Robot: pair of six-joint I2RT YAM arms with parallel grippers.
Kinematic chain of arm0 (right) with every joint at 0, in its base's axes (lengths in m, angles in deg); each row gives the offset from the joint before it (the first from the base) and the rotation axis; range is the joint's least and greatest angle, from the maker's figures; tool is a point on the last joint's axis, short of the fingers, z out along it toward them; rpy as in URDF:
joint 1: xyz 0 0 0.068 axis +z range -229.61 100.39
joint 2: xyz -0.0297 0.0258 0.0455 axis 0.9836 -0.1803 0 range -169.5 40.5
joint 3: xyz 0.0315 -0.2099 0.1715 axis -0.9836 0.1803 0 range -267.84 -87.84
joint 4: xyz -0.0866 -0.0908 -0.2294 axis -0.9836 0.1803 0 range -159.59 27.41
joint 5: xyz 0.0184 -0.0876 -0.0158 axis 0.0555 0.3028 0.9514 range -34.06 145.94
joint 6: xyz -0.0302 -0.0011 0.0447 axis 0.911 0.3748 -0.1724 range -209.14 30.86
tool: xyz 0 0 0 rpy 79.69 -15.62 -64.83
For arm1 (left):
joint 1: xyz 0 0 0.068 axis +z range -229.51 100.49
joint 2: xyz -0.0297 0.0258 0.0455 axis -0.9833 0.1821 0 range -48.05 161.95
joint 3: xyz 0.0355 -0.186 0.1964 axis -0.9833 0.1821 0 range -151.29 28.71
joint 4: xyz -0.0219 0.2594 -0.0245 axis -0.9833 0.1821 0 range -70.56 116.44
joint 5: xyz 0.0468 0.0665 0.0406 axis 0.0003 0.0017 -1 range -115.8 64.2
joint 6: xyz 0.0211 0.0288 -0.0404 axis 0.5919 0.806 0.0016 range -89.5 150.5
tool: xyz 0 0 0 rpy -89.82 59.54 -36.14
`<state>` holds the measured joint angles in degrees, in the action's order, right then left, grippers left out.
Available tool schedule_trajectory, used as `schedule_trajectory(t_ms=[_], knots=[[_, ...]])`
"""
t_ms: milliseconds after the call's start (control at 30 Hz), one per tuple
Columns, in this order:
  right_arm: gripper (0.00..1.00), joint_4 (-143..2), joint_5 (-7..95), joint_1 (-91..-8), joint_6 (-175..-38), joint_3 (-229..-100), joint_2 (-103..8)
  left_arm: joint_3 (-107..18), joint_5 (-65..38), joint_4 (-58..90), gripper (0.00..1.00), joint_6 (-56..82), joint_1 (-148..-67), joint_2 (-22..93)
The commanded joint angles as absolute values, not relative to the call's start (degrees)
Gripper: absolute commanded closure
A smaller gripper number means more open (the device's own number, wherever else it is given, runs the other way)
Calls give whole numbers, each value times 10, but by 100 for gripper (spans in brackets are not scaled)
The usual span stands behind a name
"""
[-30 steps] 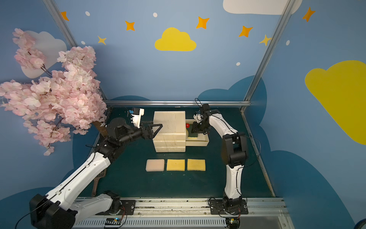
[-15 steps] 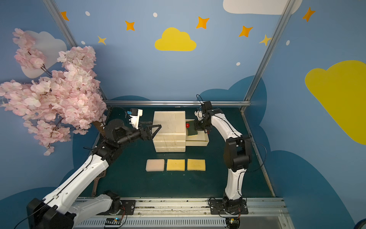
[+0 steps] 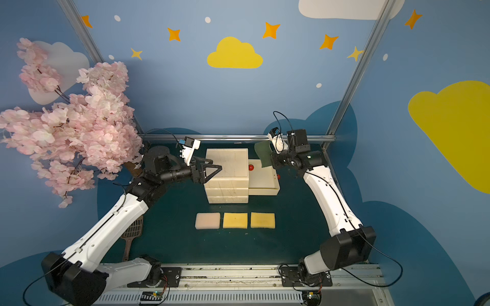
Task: Take the sponge out of the drawer
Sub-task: Pick up the sponge from the drawer, then place the sponge at the center of the board.
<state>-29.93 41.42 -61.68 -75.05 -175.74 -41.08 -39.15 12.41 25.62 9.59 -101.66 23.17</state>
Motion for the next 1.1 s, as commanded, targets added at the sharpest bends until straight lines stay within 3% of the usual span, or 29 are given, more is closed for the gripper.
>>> schedule_trajectory(t_ms=[0, 167, 633, 900, 1067], knots=[[100, -307, 266, -613, -691, -1750, -373, -425, 186, 307, 4, 135, -1016, 255], [100, -212, 175, -600, -635, -1785, -370, -499, 209, 381, 6, 184, -1016, 303], [100, -102, 170, -545, -571, -1844, -414, -540, 293, 371, 8, 164, -1020, 352], [100, -77, 200, -523, -555, -1875, -448, -569, 302, 425, 15, 192, -1038, 386], [100, -88, 198, -516, -552, -1883, -450, -595, 271, 482, 28, 216, -1053, 413]])
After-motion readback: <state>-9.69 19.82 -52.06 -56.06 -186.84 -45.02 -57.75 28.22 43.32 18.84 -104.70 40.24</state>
